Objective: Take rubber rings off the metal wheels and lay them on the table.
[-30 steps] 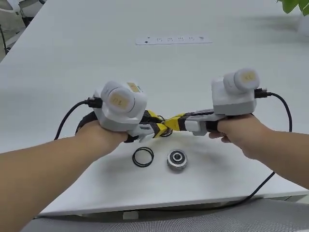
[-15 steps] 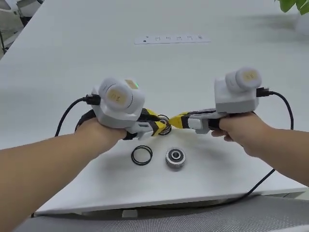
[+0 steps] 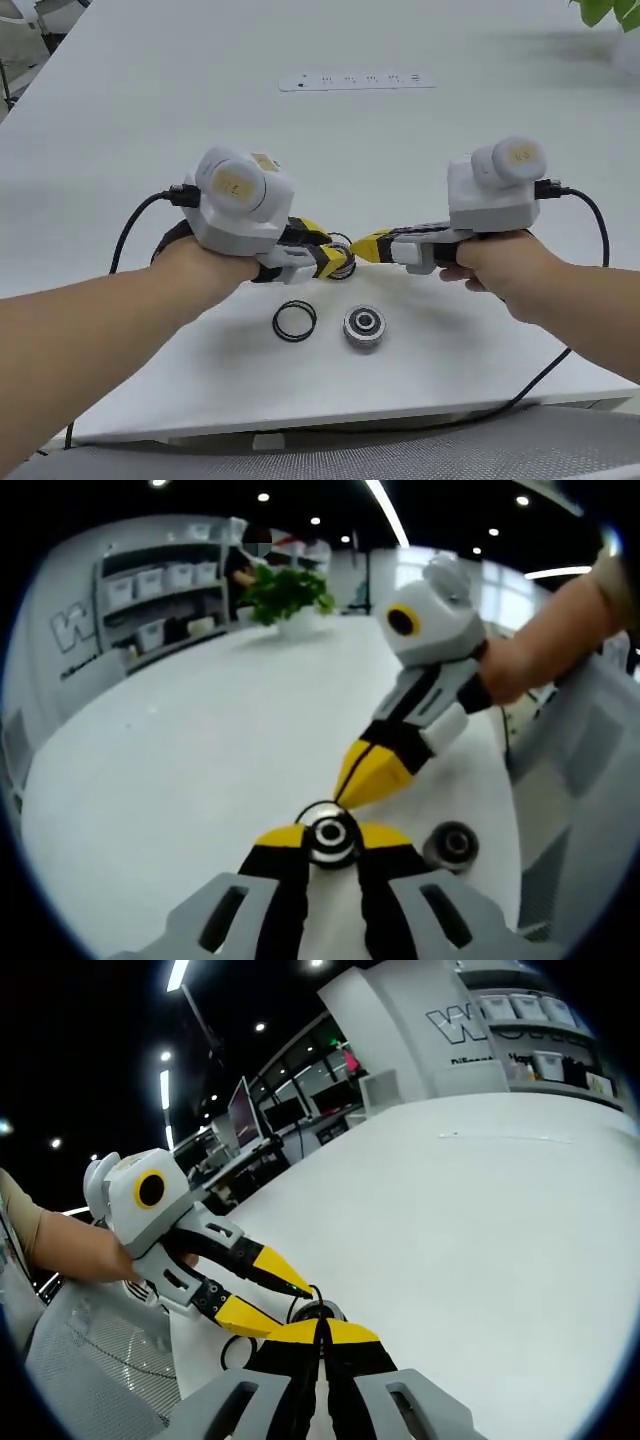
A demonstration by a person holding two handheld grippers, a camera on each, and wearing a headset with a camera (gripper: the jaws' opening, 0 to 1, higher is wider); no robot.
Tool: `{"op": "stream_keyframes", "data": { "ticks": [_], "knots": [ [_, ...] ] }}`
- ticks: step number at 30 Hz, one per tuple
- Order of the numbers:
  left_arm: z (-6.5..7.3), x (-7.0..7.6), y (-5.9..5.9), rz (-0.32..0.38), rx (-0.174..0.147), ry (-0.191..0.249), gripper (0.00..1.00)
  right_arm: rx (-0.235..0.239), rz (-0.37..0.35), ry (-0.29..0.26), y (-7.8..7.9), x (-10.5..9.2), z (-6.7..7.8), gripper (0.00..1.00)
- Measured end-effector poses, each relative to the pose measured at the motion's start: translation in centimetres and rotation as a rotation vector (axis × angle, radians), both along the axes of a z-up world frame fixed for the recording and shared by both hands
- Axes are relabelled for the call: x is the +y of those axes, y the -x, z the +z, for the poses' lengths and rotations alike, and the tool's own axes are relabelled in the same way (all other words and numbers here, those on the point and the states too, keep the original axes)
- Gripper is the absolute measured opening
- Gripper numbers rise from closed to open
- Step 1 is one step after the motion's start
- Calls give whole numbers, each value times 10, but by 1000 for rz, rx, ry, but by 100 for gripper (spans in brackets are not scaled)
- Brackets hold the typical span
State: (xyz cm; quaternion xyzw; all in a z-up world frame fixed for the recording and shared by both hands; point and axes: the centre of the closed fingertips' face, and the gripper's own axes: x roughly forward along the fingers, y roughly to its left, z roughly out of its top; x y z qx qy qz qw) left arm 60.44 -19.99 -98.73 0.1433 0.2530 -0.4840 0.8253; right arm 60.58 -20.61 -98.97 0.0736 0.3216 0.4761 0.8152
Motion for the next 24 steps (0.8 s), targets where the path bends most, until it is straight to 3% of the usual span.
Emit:
{"op": "stream_keyframes", "data": {
  "ticks": [16,24],
  "knots": [
    [38,13,15,-21,-21,82,32,0,9,-41,3,4,13,0],
    [55,22,30,-30,-29,122,41,-5,23,-53,9,9,22,0]
  ]
}}
